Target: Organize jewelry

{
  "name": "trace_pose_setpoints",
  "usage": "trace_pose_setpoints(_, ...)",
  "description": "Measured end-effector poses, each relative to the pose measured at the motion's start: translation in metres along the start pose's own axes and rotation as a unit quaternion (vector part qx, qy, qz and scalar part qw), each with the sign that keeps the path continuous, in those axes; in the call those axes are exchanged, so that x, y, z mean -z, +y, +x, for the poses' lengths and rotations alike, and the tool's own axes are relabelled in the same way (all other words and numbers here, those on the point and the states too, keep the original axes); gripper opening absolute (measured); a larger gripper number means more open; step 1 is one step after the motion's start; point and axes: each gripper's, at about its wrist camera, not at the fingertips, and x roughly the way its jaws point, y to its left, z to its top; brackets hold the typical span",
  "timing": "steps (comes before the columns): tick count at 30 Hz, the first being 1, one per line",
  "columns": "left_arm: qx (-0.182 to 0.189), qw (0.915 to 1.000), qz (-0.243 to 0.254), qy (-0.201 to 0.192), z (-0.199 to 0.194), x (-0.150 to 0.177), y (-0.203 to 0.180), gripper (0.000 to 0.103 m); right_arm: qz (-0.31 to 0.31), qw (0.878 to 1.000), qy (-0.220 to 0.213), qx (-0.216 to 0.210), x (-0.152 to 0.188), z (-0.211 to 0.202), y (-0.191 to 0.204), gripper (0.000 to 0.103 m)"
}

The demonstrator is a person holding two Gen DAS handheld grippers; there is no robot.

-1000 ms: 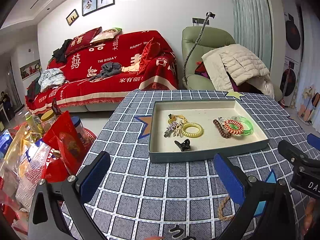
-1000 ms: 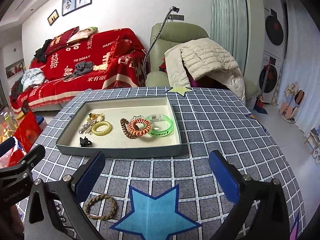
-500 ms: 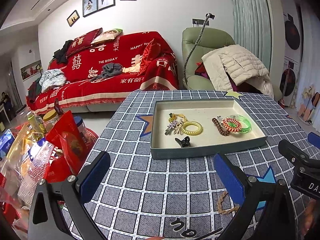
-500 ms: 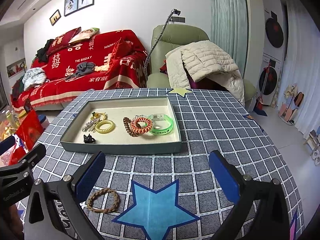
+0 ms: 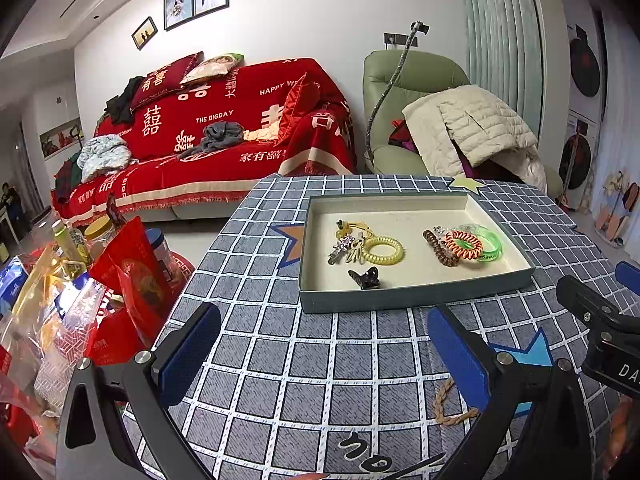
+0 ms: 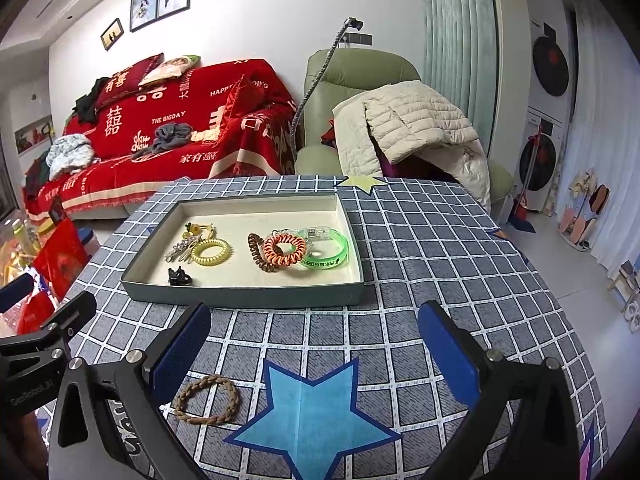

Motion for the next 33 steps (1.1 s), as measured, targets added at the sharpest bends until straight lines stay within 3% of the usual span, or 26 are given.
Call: trace_pose_setpoints(33, 0.001, 1.0000, 0.000, 0.007, 0.0084, 0.0023, 0.0019, 0.103, -0.005, 1.000, 0.003, -0.002, -0.0006, 0.0041, 0.0026, 0.103)
